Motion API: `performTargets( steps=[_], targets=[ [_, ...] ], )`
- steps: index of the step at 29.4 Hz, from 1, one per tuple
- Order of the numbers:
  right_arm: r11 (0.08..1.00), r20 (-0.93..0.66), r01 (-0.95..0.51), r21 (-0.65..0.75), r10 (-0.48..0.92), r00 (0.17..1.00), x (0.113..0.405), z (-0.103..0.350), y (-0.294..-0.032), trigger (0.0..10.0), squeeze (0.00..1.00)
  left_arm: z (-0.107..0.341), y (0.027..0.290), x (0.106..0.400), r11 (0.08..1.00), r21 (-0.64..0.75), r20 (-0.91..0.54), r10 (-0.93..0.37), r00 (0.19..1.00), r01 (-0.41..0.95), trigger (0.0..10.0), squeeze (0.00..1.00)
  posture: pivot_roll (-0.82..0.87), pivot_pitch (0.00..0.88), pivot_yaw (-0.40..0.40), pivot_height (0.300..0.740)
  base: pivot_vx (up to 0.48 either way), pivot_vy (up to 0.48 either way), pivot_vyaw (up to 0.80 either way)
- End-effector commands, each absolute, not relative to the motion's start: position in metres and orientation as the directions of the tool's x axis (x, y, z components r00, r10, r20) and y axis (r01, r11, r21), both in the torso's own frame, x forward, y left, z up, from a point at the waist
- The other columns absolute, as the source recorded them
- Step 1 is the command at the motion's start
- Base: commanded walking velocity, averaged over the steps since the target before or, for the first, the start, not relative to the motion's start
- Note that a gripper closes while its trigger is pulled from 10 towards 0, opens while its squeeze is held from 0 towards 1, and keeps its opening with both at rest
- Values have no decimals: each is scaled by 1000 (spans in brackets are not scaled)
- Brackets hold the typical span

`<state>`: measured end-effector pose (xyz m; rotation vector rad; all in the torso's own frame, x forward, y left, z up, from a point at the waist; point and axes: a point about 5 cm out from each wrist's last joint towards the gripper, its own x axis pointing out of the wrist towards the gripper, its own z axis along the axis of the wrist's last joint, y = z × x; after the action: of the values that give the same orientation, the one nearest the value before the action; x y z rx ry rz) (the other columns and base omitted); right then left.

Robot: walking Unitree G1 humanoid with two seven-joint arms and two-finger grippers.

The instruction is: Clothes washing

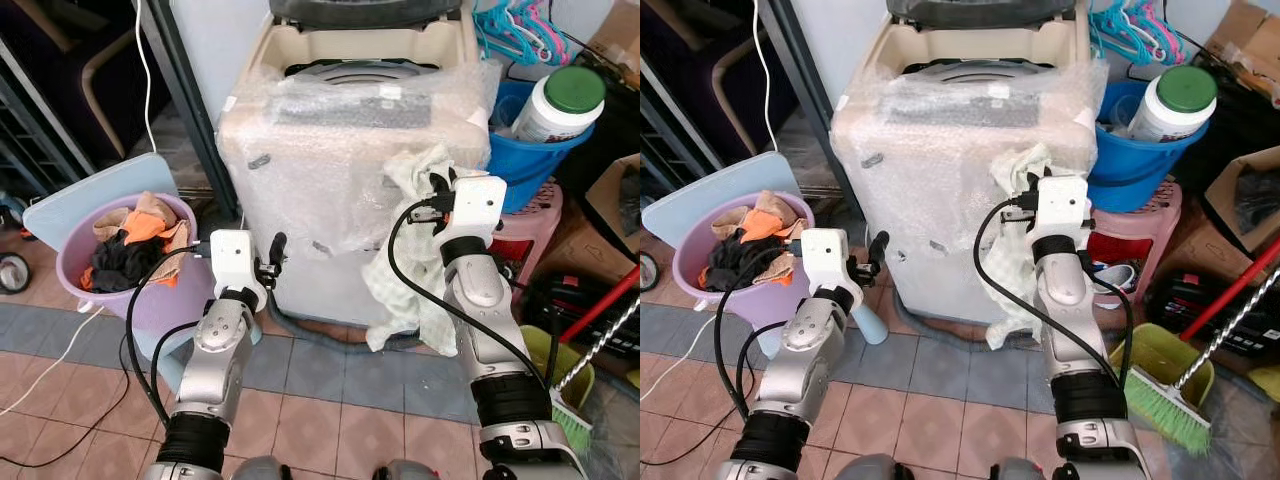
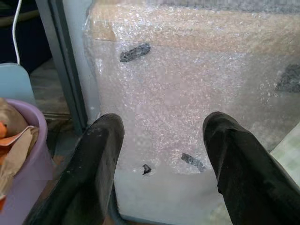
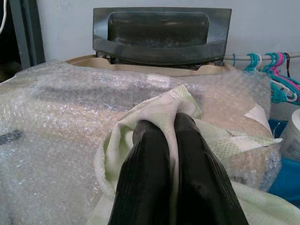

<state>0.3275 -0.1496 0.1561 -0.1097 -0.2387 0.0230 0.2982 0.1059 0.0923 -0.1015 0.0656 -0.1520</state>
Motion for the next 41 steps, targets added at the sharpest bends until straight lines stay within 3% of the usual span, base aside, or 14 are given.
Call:
performTargets(
  steps=[1,3,13,23,27,30,33,34,38,41],
  targets=[
    [992,253,-47,-119,76,965,330,160,-140,10000,0,94,114,300,987,-98,-48,-135,990,130,10000,0,-54,39,77,740,382,289,0],
    [992,247,-41,-123,71,967,330,157,-142,10000,0,90,115,300,988,-79,-50,-137,989,133,10000,0,-48,0,77,740,382,289,0],
    [995,209,2,-103,20,978,335,140,-147,10000,0,66,122,303,994,-82,-141,-88,986,77,10000,0,-87,0,139,740,331,192,0],
    [989,276,30,-146,12,961,341,159,-151,10000,0,80,119,318,990,-29,-83,-139,987,137,10000,0,-61,0,111,740,0,0,0],
    [980,372,83,-183,-9,928,340,182,-159,10000,0,52,150,291,994,20,-193,-105,975,111,10000,0,-57,0,98,740,0,0,0],
    [970,415,122,-210,-24,910,341,195,-166,10000,0,38,157,276,994,21,-247,-97,964,106,10000,0,-56,0,87,740,0,0,0],
    [959,454,150,-242,-25,891,342,207,-174,10000,0,30,151,269,992,5,-286,-117,951,123,10000,0,-21,0,20,740,0,0,0],
    [956,419,144,-257,-24,908,344,204,-179,10000,0,29,137,274,984,13,-302,-163,939,175,10000,0,6,0,-59,740,0,0,0],
    [966,312,111,-232,-34,949,348,191,-181,10000,0,39,122,288,970,47,-269,-217,939,237,10000,0,-18,0,-132,740,0,0,0],
    [969,289,52,-241,20,957,348,189,-172,10000,0,42,120,293,976,27,-262,-201,944,215,10000,0,-43,0,-98,740,0,0,0]
  ],
)
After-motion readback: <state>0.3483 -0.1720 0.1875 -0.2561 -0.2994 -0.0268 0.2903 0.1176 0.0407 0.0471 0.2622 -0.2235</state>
